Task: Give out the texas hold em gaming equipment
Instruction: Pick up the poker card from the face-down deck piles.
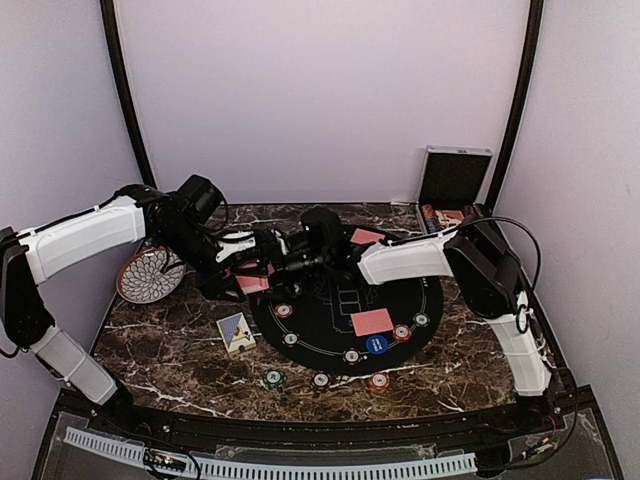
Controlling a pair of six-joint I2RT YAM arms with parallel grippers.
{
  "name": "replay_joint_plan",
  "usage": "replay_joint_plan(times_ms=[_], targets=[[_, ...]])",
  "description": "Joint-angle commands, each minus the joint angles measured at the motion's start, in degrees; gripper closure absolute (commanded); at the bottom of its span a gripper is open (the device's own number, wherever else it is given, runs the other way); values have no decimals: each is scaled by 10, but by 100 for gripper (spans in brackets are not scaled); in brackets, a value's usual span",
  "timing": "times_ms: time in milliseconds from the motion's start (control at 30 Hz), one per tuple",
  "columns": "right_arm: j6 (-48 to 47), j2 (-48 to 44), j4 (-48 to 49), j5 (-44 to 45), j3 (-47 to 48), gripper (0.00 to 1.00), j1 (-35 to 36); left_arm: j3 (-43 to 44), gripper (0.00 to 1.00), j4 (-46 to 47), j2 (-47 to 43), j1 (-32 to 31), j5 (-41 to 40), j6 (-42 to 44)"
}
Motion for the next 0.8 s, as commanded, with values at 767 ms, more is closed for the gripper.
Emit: replay_joint_plan(times_ms=[767], targets=[[-52,-46,-90,23,-38,22,-29,10,100,-13,-16,1,14,0]])
